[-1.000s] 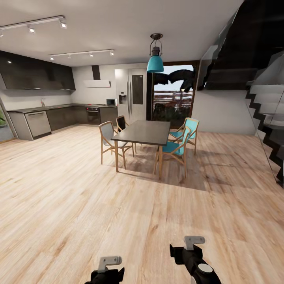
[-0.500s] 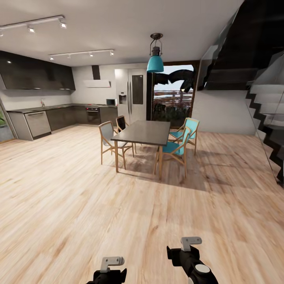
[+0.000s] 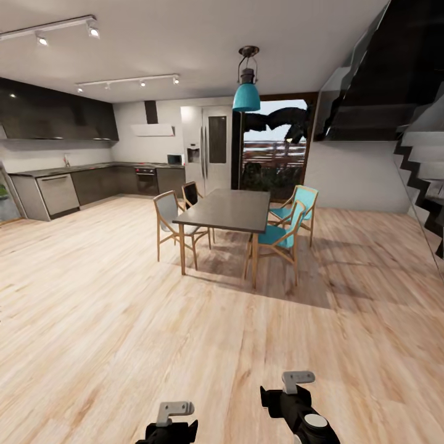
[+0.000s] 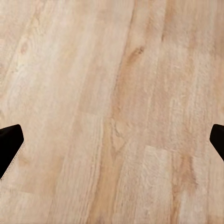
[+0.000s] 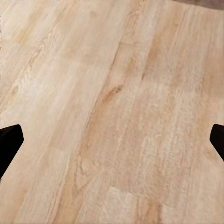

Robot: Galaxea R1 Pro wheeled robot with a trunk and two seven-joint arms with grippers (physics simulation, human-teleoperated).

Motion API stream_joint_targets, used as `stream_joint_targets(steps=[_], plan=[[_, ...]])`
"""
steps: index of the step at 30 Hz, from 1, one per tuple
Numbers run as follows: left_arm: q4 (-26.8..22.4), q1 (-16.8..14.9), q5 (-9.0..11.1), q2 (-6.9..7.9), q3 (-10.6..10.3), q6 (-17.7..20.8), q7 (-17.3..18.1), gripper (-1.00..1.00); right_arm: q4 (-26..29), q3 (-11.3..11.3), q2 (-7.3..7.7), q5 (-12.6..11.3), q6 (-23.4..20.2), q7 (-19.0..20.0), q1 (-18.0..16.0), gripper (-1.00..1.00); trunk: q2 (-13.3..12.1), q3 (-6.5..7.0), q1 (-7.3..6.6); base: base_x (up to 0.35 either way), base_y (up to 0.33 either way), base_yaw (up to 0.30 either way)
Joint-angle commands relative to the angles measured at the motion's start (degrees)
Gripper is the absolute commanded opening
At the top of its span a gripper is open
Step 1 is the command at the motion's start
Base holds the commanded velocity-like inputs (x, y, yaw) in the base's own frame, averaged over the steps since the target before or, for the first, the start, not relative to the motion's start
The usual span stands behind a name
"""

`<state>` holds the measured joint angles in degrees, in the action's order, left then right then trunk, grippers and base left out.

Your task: Turn on the radio receiver that's on the table in the living room.

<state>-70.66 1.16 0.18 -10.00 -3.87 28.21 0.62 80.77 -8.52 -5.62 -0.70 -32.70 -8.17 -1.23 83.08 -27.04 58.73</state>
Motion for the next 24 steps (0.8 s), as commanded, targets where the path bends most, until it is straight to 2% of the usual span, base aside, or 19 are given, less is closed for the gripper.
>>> stream_joint_targets(steps=[1, 15, 18, 24], plan=[[0.0, 0.0, 0.0, 0.0, 0.0, 0.0, 0.0, 1.0, 0.0, 0.0, 0.0, 0.0, 0.0, 0.0, 0.0, 1.0, 0.0, -0.05, 0.0, 0.338, 0.0, 0.156], [0.0, 0.0, 0.0, 0.0, 0.0, 0.1, 0.0, 1.0, 0.0, 0.2, 0.0, 0.1, 0.0, 0.0, 0.0, 1.0, 0.0, -0.25, 0.0, 0.316, 0.0, 0.249], [0.0, 0.0, 0.0, 0.0, 0.0, 0.1, -0.1, 1.0, 0.0, 0.5, 0.0, -1.5, 0.0, 0.0, 0.0, 1.0, 0.0, -0.25, 0.0, 0.305, 0.0, 0.296], [0.0, 0.0, 0.1, 0.0, 0.0, 0.1, -0.1, 1.0, 0.0, 0.6, 0.0, -1.7, 0.0, 0.0, 0.0, 1.0, 0.0, -0.39, 0.0, 0.304, 0.0, 0.298]])
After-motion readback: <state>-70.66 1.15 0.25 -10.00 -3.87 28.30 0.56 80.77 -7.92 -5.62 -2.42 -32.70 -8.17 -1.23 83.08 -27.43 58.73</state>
